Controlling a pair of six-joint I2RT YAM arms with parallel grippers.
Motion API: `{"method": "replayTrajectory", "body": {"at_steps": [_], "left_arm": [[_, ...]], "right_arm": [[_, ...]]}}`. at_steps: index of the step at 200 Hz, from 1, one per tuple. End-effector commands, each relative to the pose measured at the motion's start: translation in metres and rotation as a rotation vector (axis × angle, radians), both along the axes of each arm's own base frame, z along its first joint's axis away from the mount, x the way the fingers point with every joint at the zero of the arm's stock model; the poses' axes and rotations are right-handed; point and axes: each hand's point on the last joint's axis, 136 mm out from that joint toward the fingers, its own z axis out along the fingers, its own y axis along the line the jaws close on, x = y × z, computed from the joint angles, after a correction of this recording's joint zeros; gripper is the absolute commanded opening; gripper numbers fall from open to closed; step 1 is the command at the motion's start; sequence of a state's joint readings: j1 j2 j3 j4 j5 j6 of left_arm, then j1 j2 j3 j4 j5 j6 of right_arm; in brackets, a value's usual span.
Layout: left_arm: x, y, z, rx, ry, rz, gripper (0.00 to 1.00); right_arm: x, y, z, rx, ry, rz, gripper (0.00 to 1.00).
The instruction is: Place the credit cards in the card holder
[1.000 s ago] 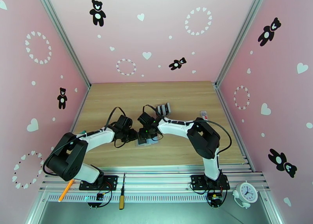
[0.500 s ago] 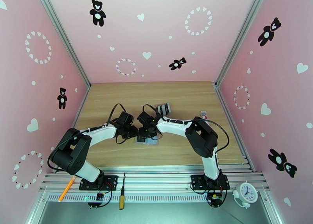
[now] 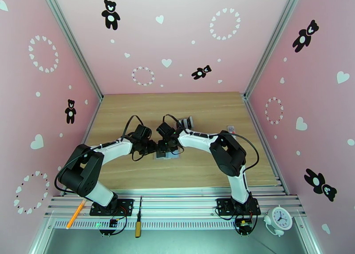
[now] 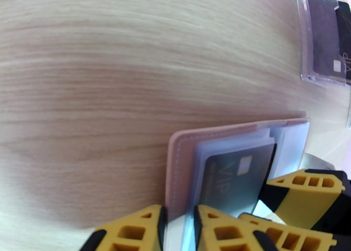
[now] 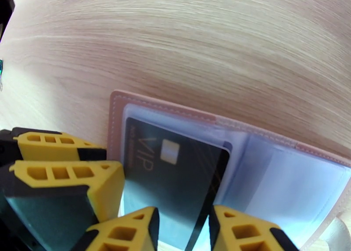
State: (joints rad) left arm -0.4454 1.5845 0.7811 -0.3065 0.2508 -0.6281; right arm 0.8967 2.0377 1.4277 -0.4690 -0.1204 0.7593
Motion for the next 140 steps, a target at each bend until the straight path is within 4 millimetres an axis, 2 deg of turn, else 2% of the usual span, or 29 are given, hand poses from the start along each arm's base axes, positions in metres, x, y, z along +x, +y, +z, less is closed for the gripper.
{"method": "replayTrajectory", "body": {"at_steps": [1, 40, 83, 117, 140], "left_arm": [[0.008, -0.003, 0.009, -0.012, -0.026, -0.017, 0.28], [0.012, 0.006, 0.009, 0.0, -0.032, -0.003, 0.32], [0.014, 0.016, 0.009, 0.016, -0.032, 0.01, 0.36], [0.011, 0.018, 0.017, 0.017, -0.041, 0.001, 0.36], [0.01, 0.018, 0.026, 0.007, -0.059, -0.004, 0.36]], "right_arm": [[0.003, 0.006, 0.008, 0.018, -0.017, 0.018, 0.36], [0.008, -0.005, 0.012, -0.004, -0.032, 0.007, 0.36], [0.009, -0.009, 0.017, -0.001, -0.039, 0.007, 0.37], [0.009, -0.013, 0.027, 0.006, -0.055, 0.009, 0.37], [0.01, -0.024, 0.039, -0.004, -0.082, 0.008, 0.37]]}}
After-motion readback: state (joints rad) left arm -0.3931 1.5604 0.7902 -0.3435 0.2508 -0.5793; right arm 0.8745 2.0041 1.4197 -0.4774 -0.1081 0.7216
